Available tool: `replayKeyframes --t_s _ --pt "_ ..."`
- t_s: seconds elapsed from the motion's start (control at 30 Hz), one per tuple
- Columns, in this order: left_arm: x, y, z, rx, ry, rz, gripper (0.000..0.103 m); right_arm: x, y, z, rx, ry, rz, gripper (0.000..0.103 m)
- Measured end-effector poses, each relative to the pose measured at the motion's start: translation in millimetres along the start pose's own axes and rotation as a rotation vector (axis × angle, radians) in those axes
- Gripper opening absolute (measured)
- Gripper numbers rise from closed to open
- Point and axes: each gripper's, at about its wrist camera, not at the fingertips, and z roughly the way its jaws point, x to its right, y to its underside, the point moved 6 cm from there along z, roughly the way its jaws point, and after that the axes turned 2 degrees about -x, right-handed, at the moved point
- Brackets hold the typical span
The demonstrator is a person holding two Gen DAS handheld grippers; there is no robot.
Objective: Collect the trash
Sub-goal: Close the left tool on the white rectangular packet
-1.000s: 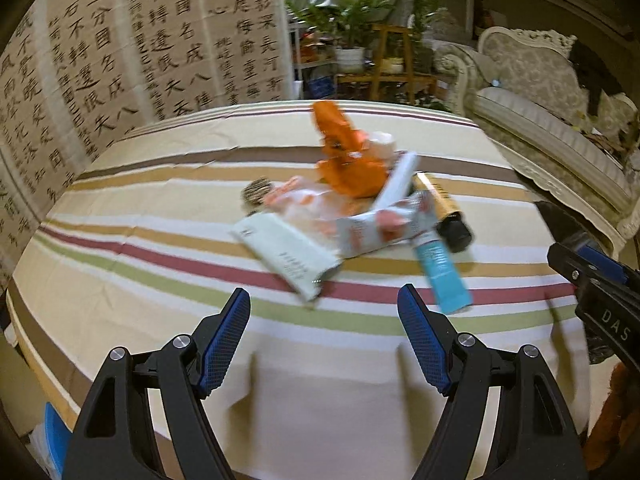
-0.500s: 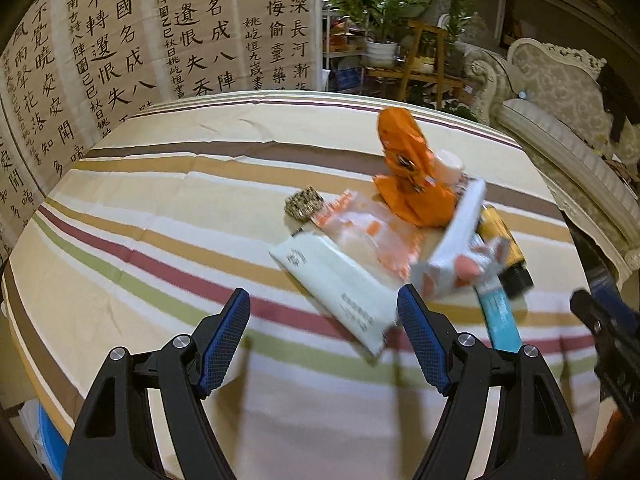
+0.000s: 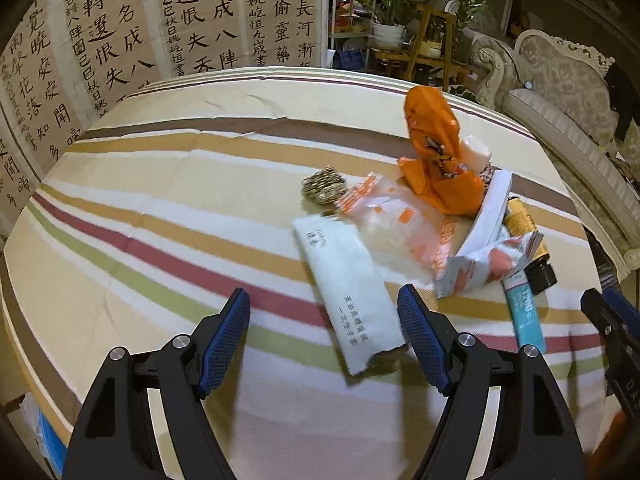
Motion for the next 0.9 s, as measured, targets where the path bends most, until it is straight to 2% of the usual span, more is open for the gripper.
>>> replayKeyframes --t_s 0.3,0.5,0.57,0.9 --pt "-7 1 -3 0.002 0.013 -0.002 0.074 -5 2 -2 0.0 -0.004 -0.011 0.048" --pt "-2 0 -5 0.028 0.025 0.05 0.05 -13 3 -4 0.001 -0.003 -0.023 0.048" --pt "-3 0 -6 0.038 0.016 0.063 0.035 -17 3 -5 0.002 -0.004 -0.029 0.048" --pt "-14 0 -8 0.044 0.057 0.042 0.031 -36 -11 -1 0.007 -0.012 -0.063 0.048"
